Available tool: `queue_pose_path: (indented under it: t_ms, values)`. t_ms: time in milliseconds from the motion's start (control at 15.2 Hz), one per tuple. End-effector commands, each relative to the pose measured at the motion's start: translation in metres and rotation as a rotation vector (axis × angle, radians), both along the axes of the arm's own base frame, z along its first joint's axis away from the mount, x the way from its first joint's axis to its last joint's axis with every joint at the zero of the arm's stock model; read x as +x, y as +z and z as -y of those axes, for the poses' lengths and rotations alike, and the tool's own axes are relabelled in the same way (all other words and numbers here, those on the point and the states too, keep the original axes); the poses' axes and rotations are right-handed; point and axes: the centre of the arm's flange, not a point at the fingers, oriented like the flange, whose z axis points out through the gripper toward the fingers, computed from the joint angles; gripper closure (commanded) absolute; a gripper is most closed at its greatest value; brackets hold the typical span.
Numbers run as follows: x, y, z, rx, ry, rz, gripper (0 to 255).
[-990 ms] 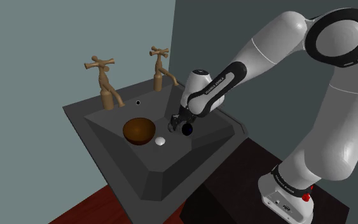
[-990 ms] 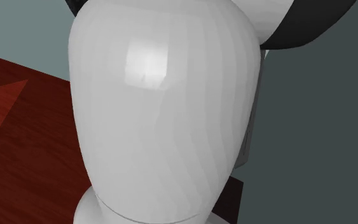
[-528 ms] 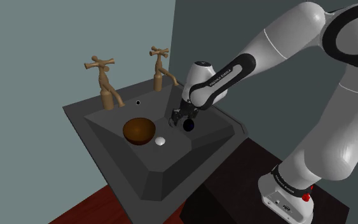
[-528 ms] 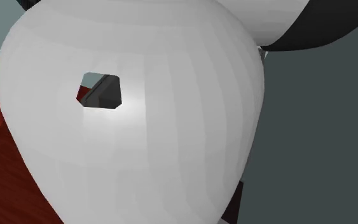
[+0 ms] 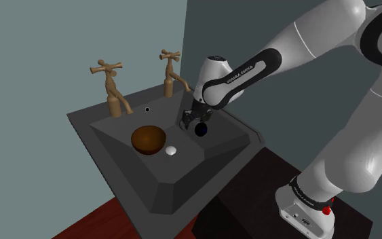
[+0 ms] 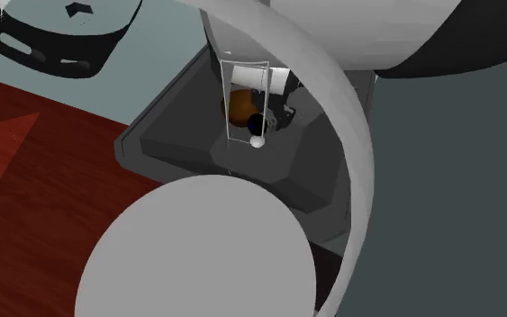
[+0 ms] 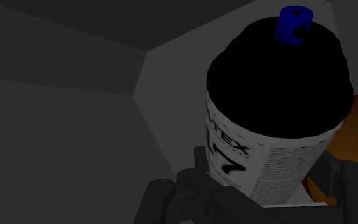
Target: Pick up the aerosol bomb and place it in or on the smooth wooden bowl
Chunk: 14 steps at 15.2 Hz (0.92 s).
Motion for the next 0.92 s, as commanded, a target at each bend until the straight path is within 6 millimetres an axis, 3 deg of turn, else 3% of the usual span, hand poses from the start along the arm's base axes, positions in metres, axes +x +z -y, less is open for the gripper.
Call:
queue_pose_path:
  t_ms: [0,858]
  values:
    - [0.013,0.003,-0.015,0.000,0.000,0.000,255]
    - [0.118,0.008,-0.150,0.000,0.000,0.000,255]
